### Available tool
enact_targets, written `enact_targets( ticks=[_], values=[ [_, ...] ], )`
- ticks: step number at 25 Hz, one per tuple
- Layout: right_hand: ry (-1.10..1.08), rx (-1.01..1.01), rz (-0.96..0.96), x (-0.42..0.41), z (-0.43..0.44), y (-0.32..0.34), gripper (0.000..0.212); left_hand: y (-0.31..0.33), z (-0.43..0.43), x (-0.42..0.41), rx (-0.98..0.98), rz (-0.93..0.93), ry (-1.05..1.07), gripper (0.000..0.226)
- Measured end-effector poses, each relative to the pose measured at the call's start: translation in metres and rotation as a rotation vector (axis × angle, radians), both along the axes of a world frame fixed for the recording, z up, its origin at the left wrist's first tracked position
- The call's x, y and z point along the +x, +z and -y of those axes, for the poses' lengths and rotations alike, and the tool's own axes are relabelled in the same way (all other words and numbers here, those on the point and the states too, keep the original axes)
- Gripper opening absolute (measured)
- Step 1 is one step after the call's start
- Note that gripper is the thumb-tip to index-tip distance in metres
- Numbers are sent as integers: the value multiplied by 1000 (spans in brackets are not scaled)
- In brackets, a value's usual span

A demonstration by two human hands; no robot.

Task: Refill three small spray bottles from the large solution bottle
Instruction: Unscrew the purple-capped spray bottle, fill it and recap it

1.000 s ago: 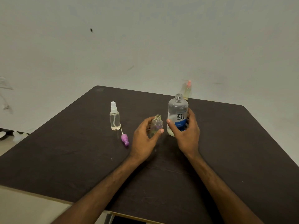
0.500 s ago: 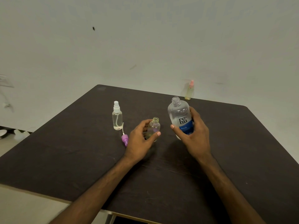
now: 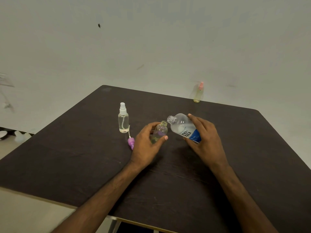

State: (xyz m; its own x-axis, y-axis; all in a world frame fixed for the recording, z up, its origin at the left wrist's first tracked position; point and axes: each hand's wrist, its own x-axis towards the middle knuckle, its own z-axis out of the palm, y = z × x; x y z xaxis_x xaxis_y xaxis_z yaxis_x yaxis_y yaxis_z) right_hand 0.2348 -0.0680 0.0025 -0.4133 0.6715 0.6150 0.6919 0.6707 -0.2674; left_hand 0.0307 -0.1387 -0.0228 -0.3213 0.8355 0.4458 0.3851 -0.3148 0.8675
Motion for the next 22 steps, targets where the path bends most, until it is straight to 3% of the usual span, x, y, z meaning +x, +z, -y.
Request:
enact_targets(
  ticks=[22],
  values=[
    [-30,216,89,4,-10,3,85,-1,-1,-1,-15,-86,43,50]
  ],
)
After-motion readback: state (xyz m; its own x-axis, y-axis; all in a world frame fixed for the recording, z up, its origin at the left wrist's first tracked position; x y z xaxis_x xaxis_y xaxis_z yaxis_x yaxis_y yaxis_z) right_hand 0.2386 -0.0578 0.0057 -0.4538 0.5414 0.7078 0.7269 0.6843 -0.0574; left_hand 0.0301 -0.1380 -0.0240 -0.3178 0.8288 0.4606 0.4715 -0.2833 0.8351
